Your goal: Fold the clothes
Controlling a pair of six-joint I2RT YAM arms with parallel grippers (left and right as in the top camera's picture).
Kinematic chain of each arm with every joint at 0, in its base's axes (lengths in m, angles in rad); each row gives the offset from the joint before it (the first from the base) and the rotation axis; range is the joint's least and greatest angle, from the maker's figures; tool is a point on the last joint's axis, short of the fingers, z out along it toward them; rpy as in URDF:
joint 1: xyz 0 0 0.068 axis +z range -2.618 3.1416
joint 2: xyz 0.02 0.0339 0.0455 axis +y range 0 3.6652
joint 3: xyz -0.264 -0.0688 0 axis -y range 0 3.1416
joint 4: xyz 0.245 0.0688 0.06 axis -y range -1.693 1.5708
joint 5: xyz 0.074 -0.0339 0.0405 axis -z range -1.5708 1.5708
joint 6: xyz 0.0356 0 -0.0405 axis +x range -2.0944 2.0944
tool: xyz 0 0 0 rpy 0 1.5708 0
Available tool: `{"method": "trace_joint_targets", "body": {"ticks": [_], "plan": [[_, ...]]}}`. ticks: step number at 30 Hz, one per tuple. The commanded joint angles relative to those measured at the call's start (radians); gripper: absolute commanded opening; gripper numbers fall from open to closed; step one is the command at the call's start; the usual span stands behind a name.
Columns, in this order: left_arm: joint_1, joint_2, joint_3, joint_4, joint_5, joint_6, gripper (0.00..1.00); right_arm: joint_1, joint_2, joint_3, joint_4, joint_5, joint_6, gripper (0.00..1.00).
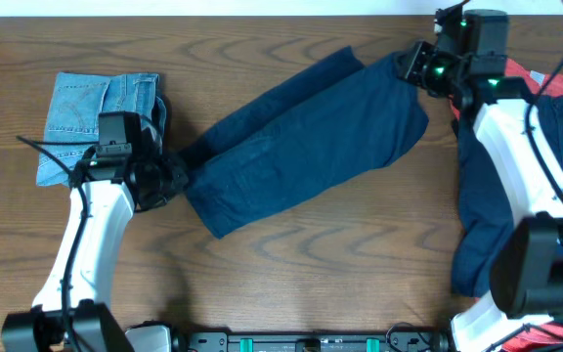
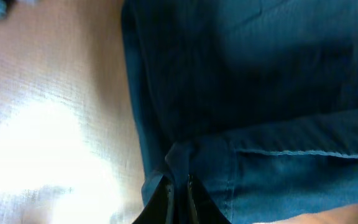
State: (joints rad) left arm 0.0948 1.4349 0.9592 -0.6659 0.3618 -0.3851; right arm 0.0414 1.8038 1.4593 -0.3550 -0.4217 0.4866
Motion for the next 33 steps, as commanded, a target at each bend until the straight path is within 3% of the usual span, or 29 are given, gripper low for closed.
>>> {"method": "trace_joint_targets", "body": {"ticks": [1, 5, 6, 8, 10, 11, 15, 23, 29, 33], "plan": [[0.004, 0.051, -0.006, 0.055, -0.041, 0.018, 0.08, 0.011, 0.067, 0.008, 0.061, 0.056, 0.064, 0.01], [0.004, 0.112, -0.006, 0.129, -0.041, 0.017, 0.17, 0.026, 0.159, 0.008, 0.238, 0.055, 0.095, 0.01], [0.004, 0.127, -0.006, 0.142, -0.041, 0.017, 0.23, 0.032, 0.18, 0.008, 0.28, 0.055, 0.098, 0.03], [0.004, 0.156, -0.006, 0.167, -0.041, 0.017, 0.34, 0.049, 0.232, 0.008, 0.373, 0.055, 0.109, 0.26], [0.004, 0.182, -0.006, 0.183, -0.04, 0.017, 0.53, 0.064, 0.28, 0.008, 0.457, 0.057, 0.103, 0.68], [0.004, 0.192, -0.006, 0.186, -0.039, 0.017, 0.57, 0.067, 0.3, 0.008, 0.487, 0.054, 0.103, 0.77], [0.004, 0.206, -0.006, 0.17, -0.037, 0.018, 0.62, 0.046, 0.317, 0.009, 0.44, 0.0, 0.026, 0.98], [0.004, 0.203, -0.005, 0.131, 0.074, 0.1, 0.62, -0.072, 0.201, 0.009, -0.031, -0.072, -0.199, 0.99], [-0.041, 0.221, -0.006, 0.13, 0.038, 0.172, 0.63, -0.144, 0.158, 0.009, -0.359, -0.037, -0.307, 0.82], [-0.102, 0.276, -0.006, 0.145, -0.051, 0.171, 0.63, -0.158, 0.16, 0.008, -0.48, -0.023, -0.359, 0.73]]}}
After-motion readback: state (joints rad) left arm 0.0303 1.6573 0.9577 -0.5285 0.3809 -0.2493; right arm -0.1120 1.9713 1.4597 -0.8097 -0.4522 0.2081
